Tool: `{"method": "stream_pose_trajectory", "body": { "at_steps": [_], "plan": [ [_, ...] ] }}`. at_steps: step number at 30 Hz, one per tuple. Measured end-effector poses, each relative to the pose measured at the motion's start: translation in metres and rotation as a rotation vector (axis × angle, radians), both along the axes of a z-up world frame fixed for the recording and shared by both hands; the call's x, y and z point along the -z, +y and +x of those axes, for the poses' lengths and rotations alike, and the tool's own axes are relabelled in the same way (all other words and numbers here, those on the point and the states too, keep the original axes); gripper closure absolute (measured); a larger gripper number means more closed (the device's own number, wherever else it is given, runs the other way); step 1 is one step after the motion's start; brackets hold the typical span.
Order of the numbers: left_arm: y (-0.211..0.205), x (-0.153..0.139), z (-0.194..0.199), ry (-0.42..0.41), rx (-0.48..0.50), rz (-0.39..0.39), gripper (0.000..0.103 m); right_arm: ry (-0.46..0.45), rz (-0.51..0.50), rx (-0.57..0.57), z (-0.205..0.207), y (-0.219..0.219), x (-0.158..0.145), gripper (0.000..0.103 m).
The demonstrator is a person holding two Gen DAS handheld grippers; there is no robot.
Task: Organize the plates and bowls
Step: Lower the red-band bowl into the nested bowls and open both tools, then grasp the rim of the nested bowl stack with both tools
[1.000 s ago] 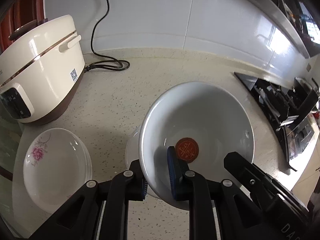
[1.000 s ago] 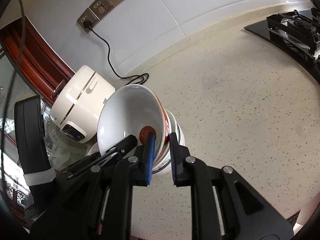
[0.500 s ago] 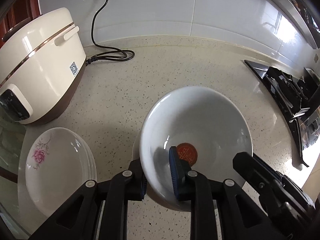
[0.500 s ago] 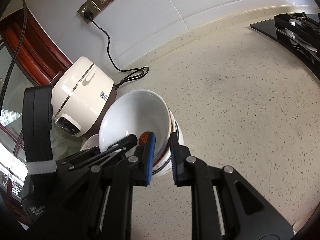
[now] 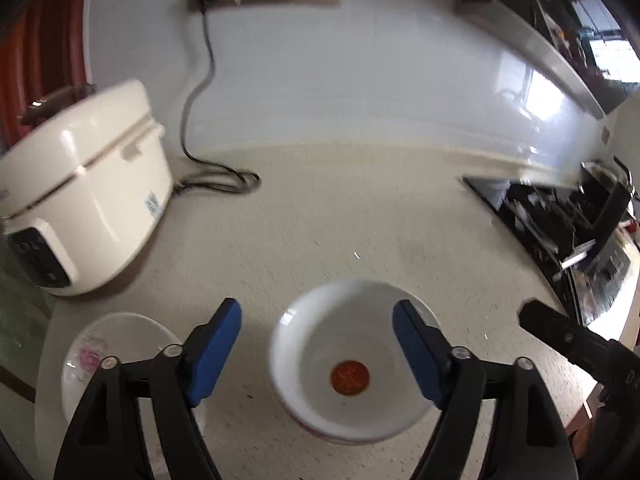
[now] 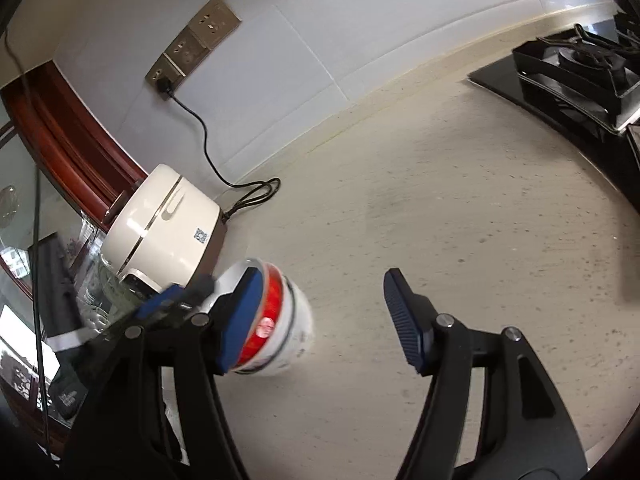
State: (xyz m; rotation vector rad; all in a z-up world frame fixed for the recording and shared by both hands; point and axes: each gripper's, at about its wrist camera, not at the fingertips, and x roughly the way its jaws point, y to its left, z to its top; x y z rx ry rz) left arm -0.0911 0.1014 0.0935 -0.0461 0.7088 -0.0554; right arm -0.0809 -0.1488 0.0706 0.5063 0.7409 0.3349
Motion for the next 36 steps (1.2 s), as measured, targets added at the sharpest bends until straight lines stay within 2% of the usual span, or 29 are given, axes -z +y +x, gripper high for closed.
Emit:
{"method": "stream_pose_trajectory", "body": {
  "at_steps": [1,7,11,15,20,24,28,29,30,31,33,36],
  "plan": [
    [0.007,0.001,0.001,0.007,-0.014,-0.024,0.016,0.014,0.005,-0.004,0.001,-0.003,0.002,0.034],
    [0.043,0.03,0.02,0.154,-0.073,-0.231,0.016,0.096,0.062,-0.057,0.009,0.001,0.016,0.03],
    [0.048,0.04,0.034,0.185,-0.068,-0.331,0.016,0.13,0.081,-0.114,0.017,0.025,0.019,0.027],
    [0.046,0.051,0.047,0.245,-0.076,-0.352,0.016,0.171,0.04,-0.159,0.027,0.054,0.025,0.027],
    [0.048,0.07,0.05,0.296,-0.082,-0.342,0.016,0.237,0.016,-0.172,0.033,0.068,0.045,0.027],
    [0.043,0.073,0.051,0.285,-0.074,-0.315,0.016,0.274,0.043,-0.182,0.038,0.07,0.059,0.027],
    [0.032,0.075,0.05,0.269,-0.06,-0.271,0.019,0.316,0.135,-0.213,0.044,0.066,0.076,0.029],
    [0.03,0.074,0.049,0.266,-0.056,-0.269,0.023,0.312,0.151,-0.22,0.044,0.065,0.077,0.035],
    [0.029,0.072,0.047,0.261,-0.046,-0.278,0.03,0.298,0.165,-0.238,0.043,0.065,0.076,0.045],
    [0.027,0.072,0.045,0.261,-0.005,-0.331,0.046,0.282,0.169,-0.252,0.042,0.065,0.074,0.045],
    [0.022,0.071,0.044,0.278,-0.013,-0.33,0.048,0.269,0.149,-0.237,0.04,0.063,0.072,0.046],
    [0.017,0.071,0.041,0.282,-0.016,-0.319,0.048,0.268,0.184,-0.239,0.041,0.057,0.074,0.047]
  ]
}}
